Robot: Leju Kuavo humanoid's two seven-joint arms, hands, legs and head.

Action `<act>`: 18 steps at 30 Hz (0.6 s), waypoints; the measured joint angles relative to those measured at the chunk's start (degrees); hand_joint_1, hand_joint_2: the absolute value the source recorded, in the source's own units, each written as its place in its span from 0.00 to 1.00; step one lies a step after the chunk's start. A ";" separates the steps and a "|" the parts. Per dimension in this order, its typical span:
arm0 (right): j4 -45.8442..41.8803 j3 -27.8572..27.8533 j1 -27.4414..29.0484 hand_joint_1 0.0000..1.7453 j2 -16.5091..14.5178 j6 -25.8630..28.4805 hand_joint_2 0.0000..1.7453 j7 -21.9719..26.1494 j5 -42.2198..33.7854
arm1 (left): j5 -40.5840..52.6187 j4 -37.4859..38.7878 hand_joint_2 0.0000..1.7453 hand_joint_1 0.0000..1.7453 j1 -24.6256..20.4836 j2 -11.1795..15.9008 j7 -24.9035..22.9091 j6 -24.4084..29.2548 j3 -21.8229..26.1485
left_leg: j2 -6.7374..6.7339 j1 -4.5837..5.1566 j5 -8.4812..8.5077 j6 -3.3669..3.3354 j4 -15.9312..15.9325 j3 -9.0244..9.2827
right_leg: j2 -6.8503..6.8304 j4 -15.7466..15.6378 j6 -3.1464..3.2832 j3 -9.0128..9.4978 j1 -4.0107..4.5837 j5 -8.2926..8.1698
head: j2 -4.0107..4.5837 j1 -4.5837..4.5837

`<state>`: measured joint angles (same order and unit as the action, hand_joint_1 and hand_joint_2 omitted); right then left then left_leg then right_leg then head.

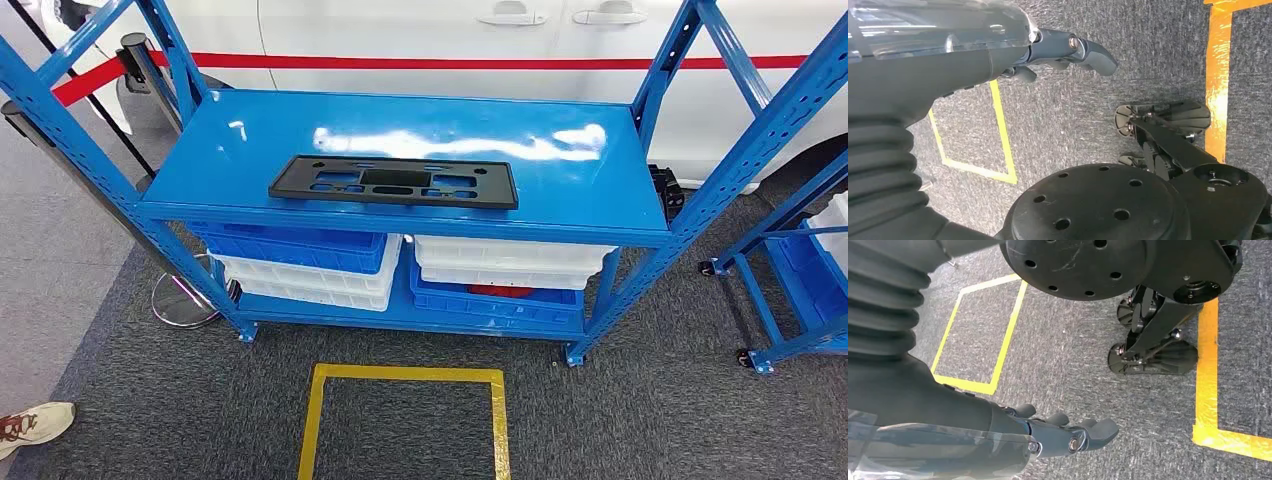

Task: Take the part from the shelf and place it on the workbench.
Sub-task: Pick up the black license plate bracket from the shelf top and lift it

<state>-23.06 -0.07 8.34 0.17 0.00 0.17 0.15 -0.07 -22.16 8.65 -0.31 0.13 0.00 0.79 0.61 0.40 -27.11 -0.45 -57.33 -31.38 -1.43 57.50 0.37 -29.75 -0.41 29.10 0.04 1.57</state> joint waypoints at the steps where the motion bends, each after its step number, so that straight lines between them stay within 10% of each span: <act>1: 0.00 0.00 0.00 0.00 0.00 0.00 1.00 0.00 0.00 | 0.00 0.00 1.00 0.00 0.00 0.00 0.00 0.00 0.00 | 0.00 0.00 0.00 0.00 0.00 0.00 | 0.00 0.00 0.00 0.00 0.00 0.00 | 0.00 0.00; 18: 0.45 -4.32 -0.84 0.00 -0.05 -0.14 1.00 -0.03 3.56 | -1.34 0.03 1.00 0.00 -0.78 0.08 0.95 0.44 0.18 | 0.00 0.01 -0.01 -0.01 0.00 0.00 | 0.00 0.00 0.00 0.01 -0.01 0.00 | 0.01 0.00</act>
<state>-22.61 -4.38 7.49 0.12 -0.14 0.14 3.71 -1.40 -22.14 7.86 -0.22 1.08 0.44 0.97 0.62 0.41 -27.12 -0.46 -57.33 -31.38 -1.43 57.49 0.36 -29.74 -0.42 29.10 0.05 1.57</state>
